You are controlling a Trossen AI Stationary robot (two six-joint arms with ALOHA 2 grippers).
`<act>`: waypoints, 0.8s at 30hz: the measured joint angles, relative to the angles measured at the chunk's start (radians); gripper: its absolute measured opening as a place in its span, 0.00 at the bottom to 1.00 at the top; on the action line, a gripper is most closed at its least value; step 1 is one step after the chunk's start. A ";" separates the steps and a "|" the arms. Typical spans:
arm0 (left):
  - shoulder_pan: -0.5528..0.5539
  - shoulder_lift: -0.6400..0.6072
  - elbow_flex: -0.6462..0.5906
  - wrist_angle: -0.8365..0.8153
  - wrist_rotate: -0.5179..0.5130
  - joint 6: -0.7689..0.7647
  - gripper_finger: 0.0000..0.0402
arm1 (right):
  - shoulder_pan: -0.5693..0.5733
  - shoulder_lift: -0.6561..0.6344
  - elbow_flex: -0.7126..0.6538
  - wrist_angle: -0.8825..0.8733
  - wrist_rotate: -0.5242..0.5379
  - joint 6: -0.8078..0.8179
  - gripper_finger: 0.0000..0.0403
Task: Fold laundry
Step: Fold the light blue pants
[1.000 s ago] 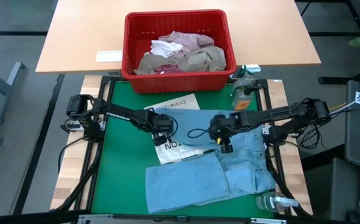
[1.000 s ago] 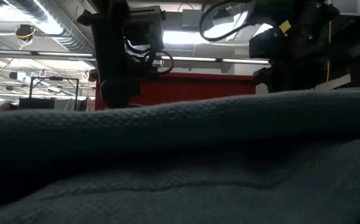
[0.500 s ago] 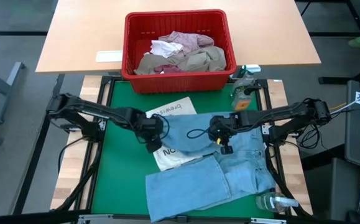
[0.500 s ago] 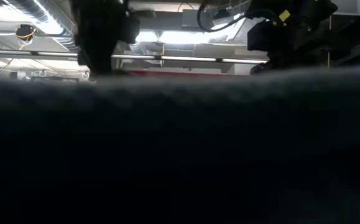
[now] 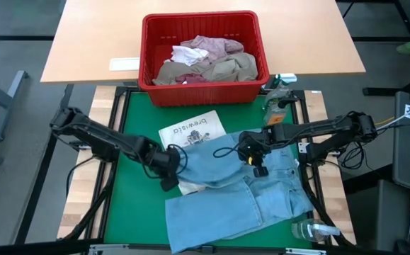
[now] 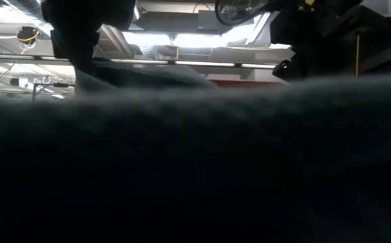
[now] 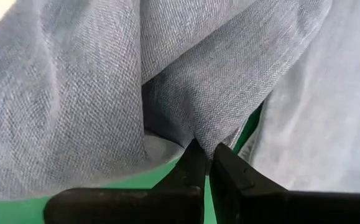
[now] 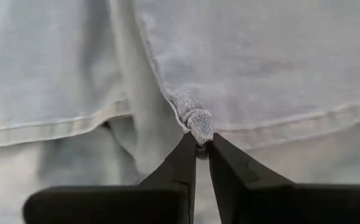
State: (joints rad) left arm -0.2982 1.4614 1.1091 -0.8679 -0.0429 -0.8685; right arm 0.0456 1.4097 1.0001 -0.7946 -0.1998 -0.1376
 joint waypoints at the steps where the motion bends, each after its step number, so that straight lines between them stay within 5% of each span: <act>1: -0.010 0.012 0.000 0.006 -0.009 -0.003 0.00 | 0.000 0.000 -0.001 -0.001 -0.018 0.001 0.11; 10: -0.073 0.118 0.000 0.024 -0.018 -0.005 0.01 | 0.000 0.000 -0.002 0.007 -0.046 0.033 0.14; 19: -0.096 0.150 0.000 0.071 -0.014 -0.019 0.02 | 0.000 0.000 -0.002 0.020 0.012 0.084 0.37; 24: -0.094 0.149 0.000 0.098 -0.011 -0.023 0.11 | 0.000 0.000 -0.002 0.089 0.010 0.084 0.44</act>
State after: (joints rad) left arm -0.3919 1.6108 1.1091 -0.7700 -0.0544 -0.8914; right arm 0.0456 1.4097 0.9985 -0.7057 -0.1902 -0.0533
